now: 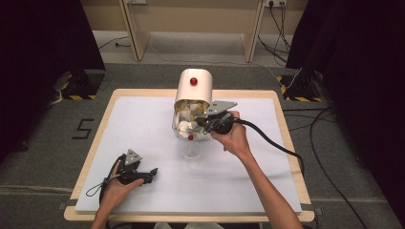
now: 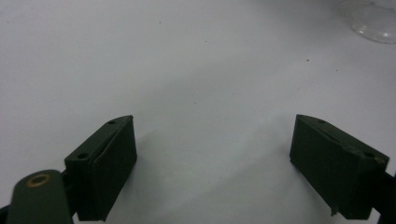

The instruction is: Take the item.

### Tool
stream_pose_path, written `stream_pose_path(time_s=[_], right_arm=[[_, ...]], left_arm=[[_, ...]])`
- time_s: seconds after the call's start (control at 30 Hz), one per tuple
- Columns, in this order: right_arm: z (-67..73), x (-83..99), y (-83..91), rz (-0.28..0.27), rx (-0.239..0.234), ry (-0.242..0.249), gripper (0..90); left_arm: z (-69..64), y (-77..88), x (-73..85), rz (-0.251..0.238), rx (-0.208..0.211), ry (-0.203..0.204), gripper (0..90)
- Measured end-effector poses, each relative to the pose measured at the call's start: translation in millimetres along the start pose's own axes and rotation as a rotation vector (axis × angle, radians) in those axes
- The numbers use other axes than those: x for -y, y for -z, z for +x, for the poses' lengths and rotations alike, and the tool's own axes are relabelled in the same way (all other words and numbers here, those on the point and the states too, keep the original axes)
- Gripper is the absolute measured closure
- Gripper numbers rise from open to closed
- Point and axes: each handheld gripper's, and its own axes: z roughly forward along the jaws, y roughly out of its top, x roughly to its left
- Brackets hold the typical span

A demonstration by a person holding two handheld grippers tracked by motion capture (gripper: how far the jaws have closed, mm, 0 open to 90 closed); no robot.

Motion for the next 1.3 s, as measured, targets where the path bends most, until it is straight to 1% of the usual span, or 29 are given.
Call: stream_pose_path(time_s=[0.03,0.1,0.17,0.37,0.67,0.73,0.83,0.97,1.13,1.2,1.27,1.3], right_arm=[[-0.1,-1.2,3.5,-0.02,0.0,-0.004,88.8],[0.0,-1.6,4.8,-0.029,0.002,-0.005,88.8],[-0.3,-3.1,9.1,-0.054,0.002,-0.009,88.9],[-0.7,-6.9,23.7,-0.102,0.008,-0.013,89.1],[1.8,-12.8,38.2,-0.151,0.004,-0.004,89.2],[3.0,-13.7,41.9,-0.17,-0.003,-0.012,89.3],[4.1,-14.0,45.7,-0.184,-0.004,-0.013,89.3],[7.8,-15.3,56.5,-0.225,-0.023,-0.017,89.3],[11.7,-16.4,64.4,-0.248,-0.03,-0.008,89.2],[16.0,-17.0,68.7,-0.251,-0.041,-0.007,89.2],[21.5,-16.8,72.0,-0.255,-0.053,0.007,89.2],[21.5,-16.8,72.0,-0.255,-0.053,0.007,89.2]], left_arm=[[0.0,0.0,0.0,0.0,0.0,0.0,13.6],[0.0,0.0,0.0,0.0,0.0,0.0,13.7],[0.0,0.0,0.0,0.0,0.0,0.0,13.6],[0.0,0.0,0.0,0.0,0.0,0.0,13.6],[0.1,0.0,0.0,0.001,0.0,0.0,13.6],[0.0,0.0,0.0,0.0,0.0,0.0,13.6],[0.1,0.0,0.0,0.0,0.0,0.0,13.6],[0.1,0.0,0.0,0.0,0.0,0.0,13.7],[0.0,0.0,0.0,0.0,0.0,0.0,13.6],[0.1,0.0,0.0,0.0,0.0,-0.001,13.6],[0.0,0.0,0.0,0.001,0.0,-0.001,13.6],[0.0,0.0,0.0,0.001,0.0,-0.001,13.6]])
